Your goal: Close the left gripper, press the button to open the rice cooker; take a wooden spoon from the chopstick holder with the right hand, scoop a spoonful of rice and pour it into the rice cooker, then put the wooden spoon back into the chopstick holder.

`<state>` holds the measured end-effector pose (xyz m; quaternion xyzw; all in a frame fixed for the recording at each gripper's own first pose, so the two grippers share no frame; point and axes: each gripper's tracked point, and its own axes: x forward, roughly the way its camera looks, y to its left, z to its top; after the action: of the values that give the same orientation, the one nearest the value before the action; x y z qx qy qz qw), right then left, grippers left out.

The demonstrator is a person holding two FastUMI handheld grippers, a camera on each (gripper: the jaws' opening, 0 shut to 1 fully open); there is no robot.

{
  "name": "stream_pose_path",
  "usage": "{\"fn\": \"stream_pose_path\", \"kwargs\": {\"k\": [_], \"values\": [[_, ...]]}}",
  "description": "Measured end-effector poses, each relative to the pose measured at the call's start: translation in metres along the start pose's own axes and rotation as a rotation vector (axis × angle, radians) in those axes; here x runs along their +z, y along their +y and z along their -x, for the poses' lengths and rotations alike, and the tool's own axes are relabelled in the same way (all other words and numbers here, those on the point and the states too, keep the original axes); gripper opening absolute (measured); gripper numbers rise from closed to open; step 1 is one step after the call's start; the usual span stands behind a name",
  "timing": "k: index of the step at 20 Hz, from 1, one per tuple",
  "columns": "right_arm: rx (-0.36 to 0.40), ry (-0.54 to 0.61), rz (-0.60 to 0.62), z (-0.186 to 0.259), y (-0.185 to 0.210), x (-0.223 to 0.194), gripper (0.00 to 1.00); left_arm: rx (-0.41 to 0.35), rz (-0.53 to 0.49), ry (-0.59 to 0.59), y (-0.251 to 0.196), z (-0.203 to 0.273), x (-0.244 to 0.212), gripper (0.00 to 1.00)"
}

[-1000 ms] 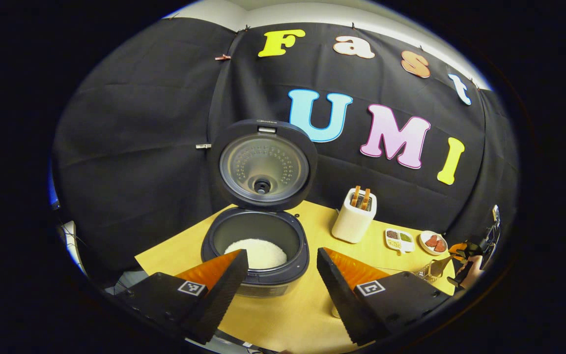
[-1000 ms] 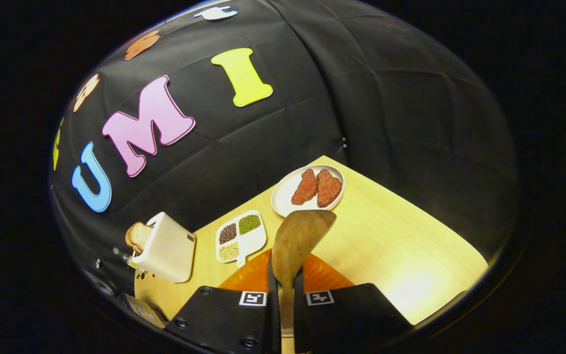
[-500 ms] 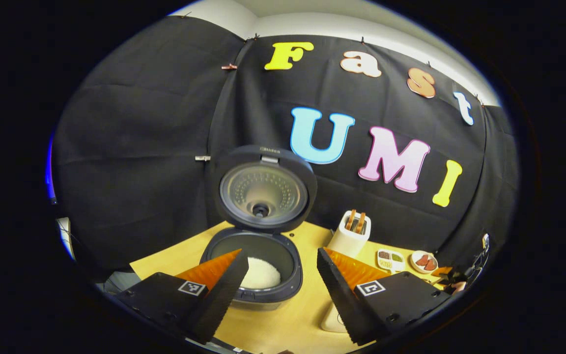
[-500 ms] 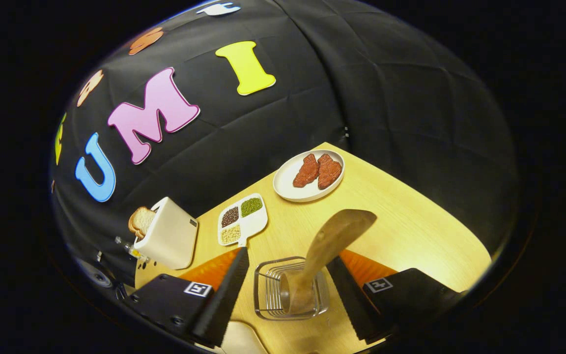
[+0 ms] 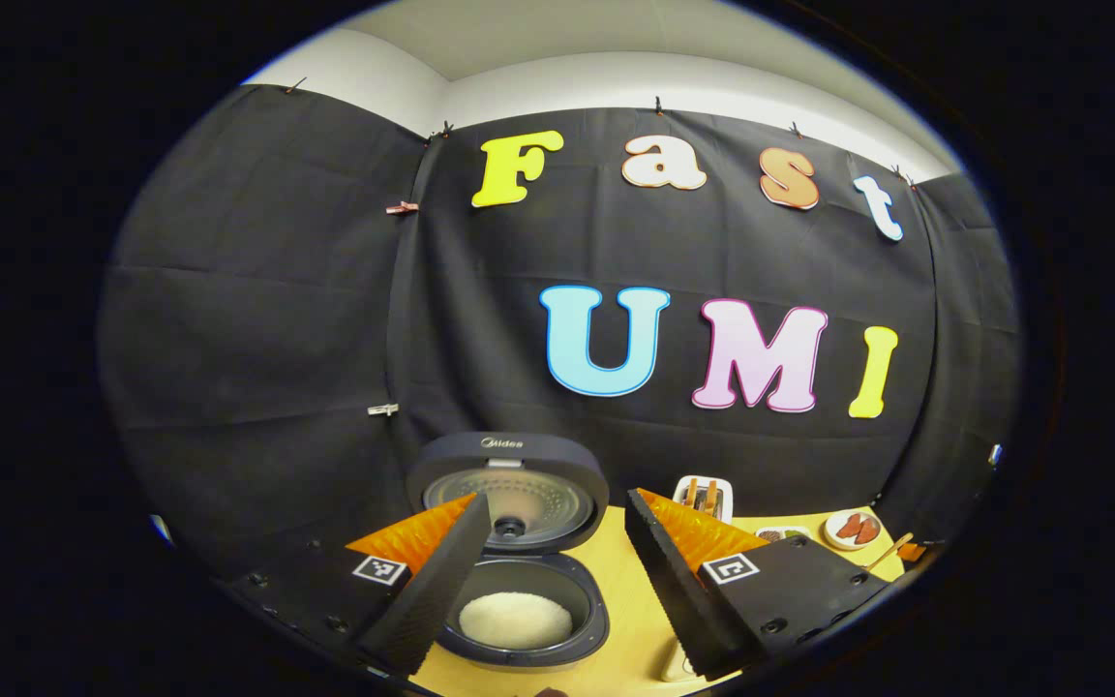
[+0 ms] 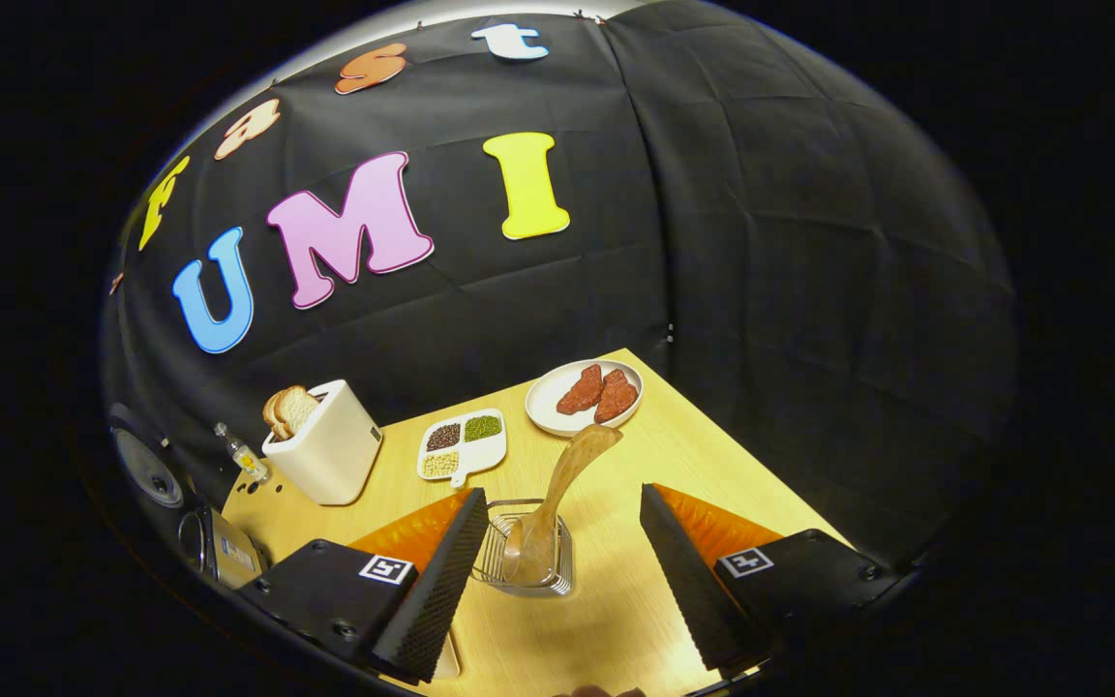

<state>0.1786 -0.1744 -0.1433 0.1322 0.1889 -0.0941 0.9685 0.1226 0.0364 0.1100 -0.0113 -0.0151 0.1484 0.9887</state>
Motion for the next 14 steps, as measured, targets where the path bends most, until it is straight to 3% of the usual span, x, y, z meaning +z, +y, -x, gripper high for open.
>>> {"fn": "stream_pose_path", "kwargs": {"k": [9,14], "values": [[0.054,-0.006,0.055,0.043,0.031,-0.007,0.99,0.020,0.003,-0.078,0.042,-0.074,0.046,0.95],[0.058,0.007,0.084,0.063,0.040,-0.020,0.99,-0.008,0.019,-0.050,0.056,-0.125,0.033,0.94]]}}
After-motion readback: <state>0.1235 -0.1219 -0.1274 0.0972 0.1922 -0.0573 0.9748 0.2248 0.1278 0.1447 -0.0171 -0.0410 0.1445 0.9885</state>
